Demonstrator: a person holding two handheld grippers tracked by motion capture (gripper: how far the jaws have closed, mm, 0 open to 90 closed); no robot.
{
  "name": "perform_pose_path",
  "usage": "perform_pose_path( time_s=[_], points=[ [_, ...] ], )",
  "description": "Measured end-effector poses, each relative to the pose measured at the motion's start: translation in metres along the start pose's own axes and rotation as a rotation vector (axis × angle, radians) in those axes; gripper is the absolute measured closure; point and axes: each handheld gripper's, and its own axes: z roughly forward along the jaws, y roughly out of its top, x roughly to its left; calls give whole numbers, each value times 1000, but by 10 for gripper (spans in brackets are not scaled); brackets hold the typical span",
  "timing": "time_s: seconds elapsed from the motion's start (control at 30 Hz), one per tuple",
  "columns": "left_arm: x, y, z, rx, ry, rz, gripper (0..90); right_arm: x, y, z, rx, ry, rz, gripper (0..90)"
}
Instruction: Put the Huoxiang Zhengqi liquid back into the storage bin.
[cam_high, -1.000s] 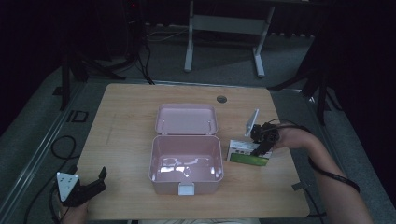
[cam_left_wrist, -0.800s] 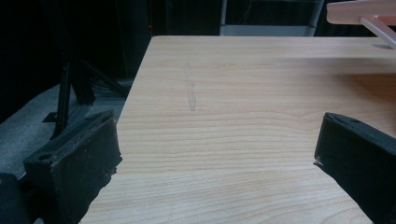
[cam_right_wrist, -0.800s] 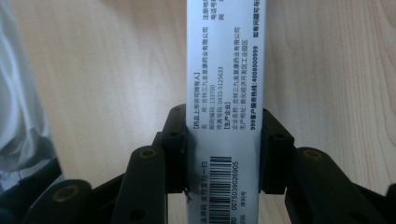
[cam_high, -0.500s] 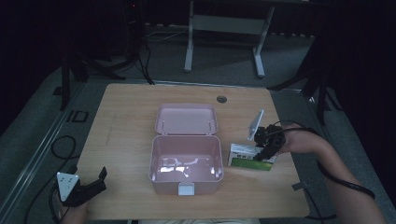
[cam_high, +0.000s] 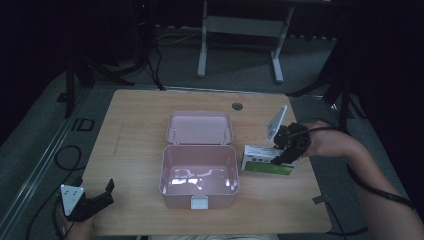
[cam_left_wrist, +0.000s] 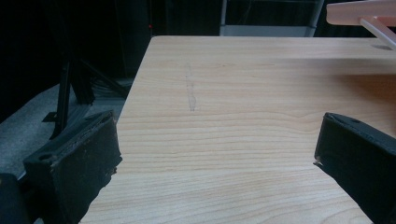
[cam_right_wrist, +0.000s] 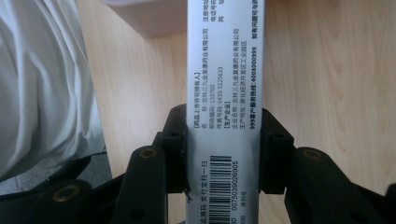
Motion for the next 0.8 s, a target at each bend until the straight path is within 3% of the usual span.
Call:
perform_pose_path(
  time_s=[0.43, 0.8],
  points=[
    [0, 0, 0, 1, -2, -1, 3, 13, 43, -20, -49, -12, -77, 620],
    [0, 0, 0, 1, -5, -1, 2, 26, 87, -17, -78, 3, -164, 620]
  ],
)
